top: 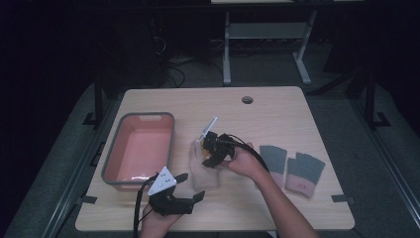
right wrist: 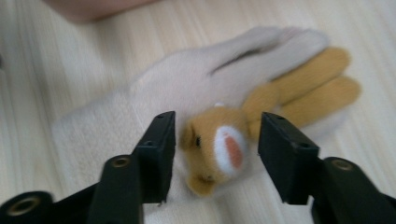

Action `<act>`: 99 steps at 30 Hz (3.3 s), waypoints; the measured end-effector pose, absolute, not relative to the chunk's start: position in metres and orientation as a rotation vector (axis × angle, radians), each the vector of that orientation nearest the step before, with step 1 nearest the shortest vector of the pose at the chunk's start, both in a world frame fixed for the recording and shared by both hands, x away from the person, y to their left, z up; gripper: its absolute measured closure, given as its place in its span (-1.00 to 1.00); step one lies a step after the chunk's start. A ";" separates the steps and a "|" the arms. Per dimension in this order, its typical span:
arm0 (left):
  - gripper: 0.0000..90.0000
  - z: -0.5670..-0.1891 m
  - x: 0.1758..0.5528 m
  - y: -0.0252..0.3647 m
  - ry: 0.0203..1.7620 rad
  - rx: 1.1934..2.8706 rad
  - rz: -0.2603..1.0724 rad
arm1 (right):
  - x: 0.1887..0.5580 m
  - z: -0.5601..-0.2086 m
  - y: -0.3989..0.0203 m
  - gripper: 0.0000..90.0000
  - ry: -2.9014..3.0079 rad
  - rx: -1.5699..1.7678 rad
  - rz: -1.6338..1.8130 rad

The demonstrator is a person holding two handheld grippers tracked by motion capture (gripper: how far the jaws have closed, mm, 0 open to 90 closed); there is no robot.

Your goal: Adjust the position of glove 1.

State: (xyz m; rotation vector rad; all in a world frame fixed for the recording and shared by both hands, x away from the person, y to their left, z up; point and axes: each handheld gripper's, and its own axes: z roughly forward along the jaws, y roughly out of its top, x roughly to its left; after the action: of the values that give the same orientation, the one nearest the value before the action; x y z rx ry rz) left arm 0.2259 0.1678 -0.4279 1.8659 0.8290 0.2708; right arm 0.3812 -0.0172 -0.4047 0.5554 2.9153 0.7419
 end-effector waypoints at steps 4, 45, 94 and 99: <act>-0.61 -0.427 0.226 0.166 0.816 1.870 0.279 | 0.379 -0.397 -0.016 -0.09 2.879 0.546 0.781; -0.65 -0.434 0.227 0.152 0.779 1.910 0.163 | 0.394 -0.422 -0.024 -0.16 2.900 0.650 0.532; -0.53 -0.449 0.293 0.118 1.133 1.867 -0.107 | 0.357 -0.409 -0.130 -0.24 2.680 1.250 1.078; -0.43 -0.454 0.298 0.116 1.175 1.865 -0.139 | 0.356 -0.414 -0.133 -0.28 2.681 1.341 1.082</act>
State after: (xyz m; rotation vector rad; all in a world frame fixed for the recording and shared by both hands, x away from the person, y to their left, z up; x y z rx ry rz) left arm 0.2980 0.1157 -0.4544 1.8650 1.1751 -0.1386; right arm 0.3560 -0.1329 -0.4145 1.3407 2.6812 1.0817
